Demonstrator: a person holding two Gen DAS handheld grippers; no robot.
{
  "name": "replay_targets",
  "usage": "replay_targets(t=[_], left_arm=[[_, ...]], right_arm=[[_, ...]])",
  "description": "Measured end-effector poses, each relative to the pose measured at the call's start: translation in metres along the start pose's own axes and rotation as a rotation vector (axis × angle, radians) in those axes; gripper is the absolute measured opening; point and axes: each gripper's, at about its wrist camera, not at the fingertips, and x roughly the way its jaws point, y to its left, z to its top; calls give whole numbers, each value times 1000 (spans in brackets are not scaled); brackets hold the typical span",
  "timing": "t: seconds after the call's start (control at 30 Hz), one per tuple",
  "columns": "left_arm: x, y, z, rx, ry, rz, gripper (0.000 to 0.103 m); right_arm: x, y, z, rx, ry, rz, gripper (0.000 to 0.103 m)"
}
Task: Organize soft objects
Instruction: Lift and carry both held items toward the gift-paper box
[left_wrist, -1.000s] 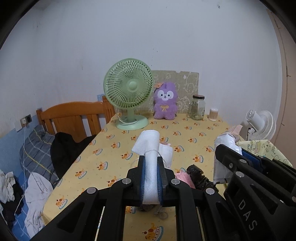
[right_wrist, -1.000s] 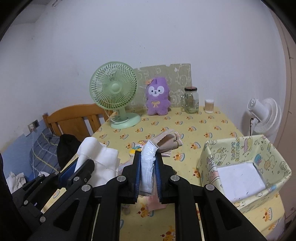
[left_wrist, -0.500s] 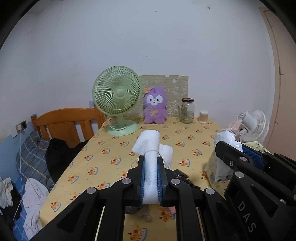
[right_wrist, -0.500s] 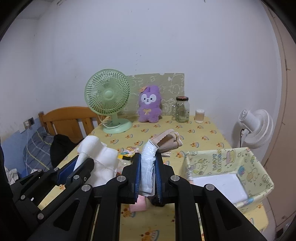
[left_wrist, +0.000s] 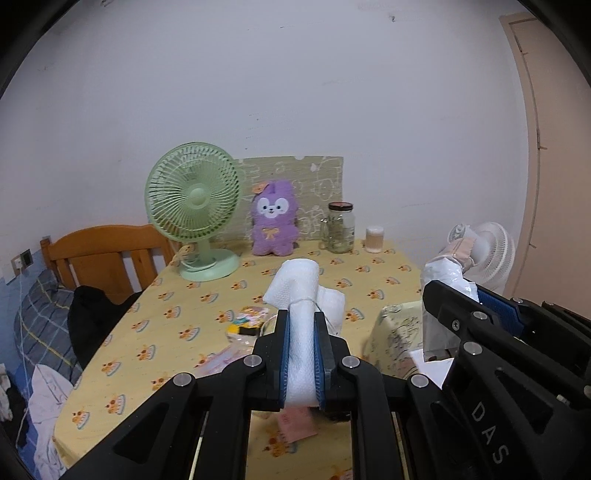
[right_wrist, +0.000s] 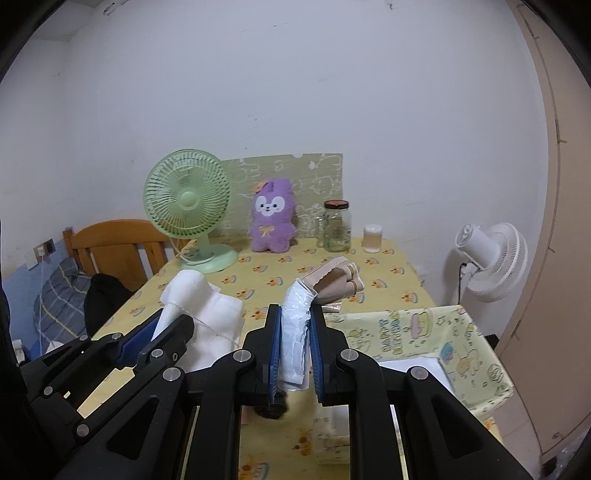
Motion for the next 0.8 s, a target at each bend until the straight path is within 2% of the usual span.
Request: replay_targets(t=[0.8], left_arm=[[39, -84, 8, 74, 41, -140, 9]], right_arm=[[10, -86, 0, 43, 21, -111, 18]])
